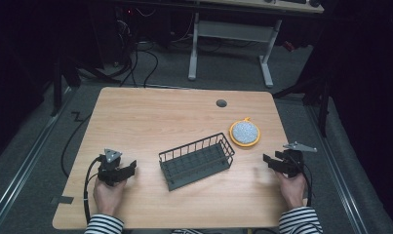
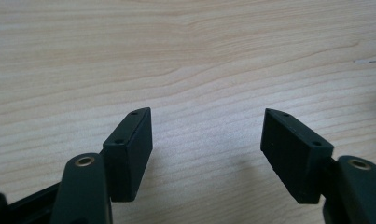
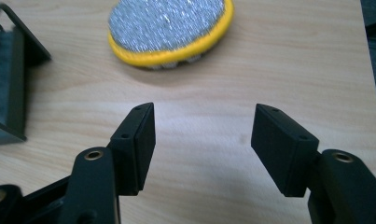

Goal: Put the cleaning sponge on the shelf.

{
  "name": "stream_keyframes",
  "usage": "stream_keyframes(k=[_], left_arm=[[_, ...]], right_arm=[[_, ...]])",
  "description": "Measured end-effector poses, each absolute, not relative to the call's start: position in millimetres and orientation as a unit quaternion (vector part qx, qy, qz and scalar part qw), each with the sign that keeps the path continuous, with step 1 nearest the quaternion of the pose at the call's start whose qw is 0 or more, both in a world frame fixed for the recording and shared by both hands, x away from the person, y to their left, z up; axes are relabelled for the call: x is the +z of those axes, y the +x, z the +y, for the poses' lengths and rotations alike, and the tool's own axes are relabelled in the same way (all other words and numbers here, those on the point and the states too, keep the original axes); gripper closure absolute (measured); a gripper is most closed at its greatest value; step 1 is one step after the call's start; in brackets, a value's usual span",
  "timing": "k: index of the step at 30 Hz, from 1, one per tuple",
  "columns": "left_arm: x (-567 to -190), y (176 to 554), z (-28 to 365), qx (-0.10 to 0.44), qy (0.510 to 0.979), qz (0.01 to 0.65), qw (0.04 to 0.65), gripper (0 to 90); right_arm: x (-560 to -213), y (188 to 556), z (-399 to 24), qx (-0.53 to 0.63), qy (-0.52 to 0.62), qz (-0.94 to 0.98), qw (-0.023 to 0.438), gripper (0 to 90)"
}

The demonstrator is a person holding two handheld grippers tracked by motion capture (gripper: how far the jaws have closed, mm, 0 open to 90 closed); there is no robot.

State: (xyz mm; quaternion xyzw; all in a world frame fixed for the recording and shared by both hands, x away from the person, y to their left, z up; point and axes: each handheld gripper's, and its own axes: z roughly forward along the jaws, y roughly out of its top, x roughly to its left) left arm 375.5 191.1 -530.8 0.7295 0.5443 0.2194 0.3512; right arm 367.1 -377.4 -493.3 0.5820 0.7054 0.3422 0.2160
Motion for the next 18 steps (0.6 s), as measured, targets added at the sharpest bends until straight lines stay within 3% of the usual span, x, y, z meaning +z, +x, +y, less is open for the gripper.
stream_keyframes(k=[18], left_arm=[[-536.5,372.2,187.6,0.231,0.736,0.54,0.337,31.3]], right_arm=[[-468.9,426.7,-364.9,0.354,0.584,0.706,0.188,39.9]])
